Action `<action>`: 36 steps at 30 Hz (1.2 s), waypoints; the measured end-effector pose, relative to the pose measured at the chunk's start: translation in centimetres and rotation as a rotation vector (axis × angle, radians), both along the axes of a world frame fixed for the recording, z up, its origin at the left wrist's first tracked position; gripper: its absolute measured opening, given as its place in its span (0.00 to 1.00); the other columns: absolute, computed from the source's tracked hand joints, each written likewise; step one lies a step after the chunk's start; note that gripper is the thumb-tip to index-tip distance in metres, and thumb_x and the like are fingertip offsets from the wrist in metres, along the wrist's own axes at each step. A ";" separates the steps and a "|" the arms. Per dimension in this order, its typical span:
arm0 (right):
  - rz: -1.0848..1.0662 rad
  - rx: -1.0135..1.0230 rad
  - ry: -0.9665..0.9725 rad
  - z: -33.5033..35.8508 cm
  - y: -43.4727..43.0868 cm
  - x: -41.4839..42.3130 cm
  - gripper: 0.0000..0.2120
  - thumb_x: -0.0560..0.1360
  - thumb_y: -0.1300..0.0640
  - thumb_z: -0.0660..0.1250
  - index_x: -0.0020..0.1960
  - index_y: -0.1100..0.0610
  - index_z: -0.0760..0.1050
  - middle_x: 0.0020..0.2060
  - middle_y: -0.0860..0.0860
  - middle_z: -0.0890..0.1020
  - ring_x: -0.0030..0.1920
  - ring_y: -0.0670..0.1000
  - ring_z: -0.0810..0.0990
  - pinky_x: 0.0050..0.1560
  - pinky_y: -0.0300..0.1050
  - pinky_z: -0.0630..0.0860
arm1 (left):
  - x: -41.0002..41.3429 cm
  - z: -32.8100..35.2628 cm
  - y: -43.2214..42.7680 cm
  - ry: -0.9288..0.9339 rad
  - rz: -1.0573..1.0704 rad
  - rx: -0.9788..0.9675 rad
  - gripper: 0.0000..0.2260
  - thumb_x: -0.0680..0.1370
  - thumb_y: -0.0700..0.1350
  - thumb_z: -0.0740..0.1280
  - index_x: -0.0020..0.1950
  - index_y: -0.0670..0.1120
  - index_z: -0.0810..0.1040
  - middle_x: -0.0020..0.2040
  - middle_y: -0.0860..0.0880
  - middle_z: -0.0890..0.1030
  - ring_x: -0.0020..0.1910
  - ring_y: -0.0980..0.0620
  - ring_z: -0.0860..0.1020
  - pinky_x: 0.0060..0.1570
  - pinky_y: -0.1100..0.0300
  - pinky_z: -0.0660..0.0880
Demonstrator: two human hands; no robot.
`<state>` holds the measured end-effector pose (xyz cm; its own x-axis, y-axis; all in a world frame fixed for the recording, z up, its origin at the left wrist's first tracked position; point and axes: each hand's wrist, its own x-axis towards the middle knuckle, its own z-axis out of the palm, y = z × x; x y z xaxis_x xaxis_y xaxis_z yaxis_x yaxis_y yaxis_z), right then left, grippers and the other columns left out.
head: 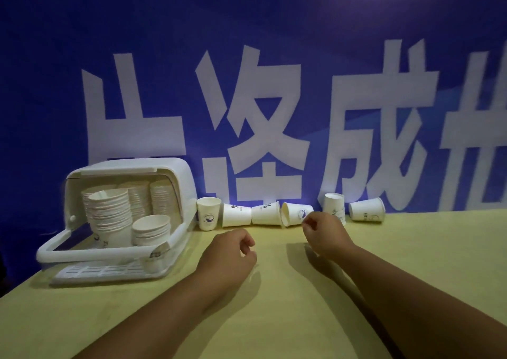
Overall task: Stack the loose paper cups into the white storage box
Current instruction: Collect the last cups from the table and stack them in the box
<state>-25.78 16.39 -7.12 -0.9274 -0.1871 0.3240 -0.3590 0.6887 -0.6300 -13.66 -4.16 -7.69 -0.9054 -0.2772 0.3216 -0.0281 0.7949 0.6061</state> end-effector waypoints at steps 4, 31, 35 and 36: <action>-0.147 0.079 -0.049 -0.8 5.3 -2.6 0.14 0.77 0.55 0.72 0.60 0.49 0.76 0.59 0.48 0.79 0.58 0.51 0.79 0.62 0.48 0.77 | -4.1 0.3 4.3 -0.017 -0.089 0.125 0.07 0.76 0.47 0.71 0.52 0.56 0.78 0.48 0.56 0.81 0.43 0.58 0.79 0.43 0.61 0.76; -0.102 -0.730 -0.227 -3.3 15.7 -12.0 0.23 0.77 0.59 0.72 0.66 0.49 0.64 0.56 0.52 0.75 0.49 0.53 0.79 0.32 0.39 0.79 | -21.1 0.6 19.9 0.111 -0.027 -0.389 0.19 0.75 0.49 0.74 0.62 0.50 0.72 0.74 0.49 0.65 0.68 0.46 0.70 0.65 0.50 0.74; -0.135 -0.683 -0.130 -3.4 15.8 -12.1 0.11 0.78 0.57 0.71 0.58 0.53 0.75 0.52 0.51 0.80 0.48 0.52 0.81 0.35 0.39 0.82 | -20.5 0.7 19.4 0.098 -0.044 -0.373 0.20 0.74 0.51 0.76 0.56 0.53 0.67 0.58 0.52 0.74 0.54 0.49 0.74 0.54 0.50 0.79; -0.134 -0.656 -0.111 -3.5 15.8 -12.1 0.07 0.78 0.56 0.71 0.56 0.54 0.78 0.50 0.52 0.81 0.47 0.52 0.81 0.40 0.43 0.84 | -20.3 0.7 19.2 0.104 -0.042 -0.351 0.23 0.73 0.50 0.78 0.57 0.53 0.66 0.57 0.52 0.74 0.54 0.49 0.74 0.54 0.50 0.79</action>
<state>-37.85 32.18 -10.57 -0.9633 0.1349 0.2321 -0.2056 0.1853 -0.9609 -33.94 15.01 -7.00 -0.8709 -0.0965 0.4818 0.0568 0.9542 0.2937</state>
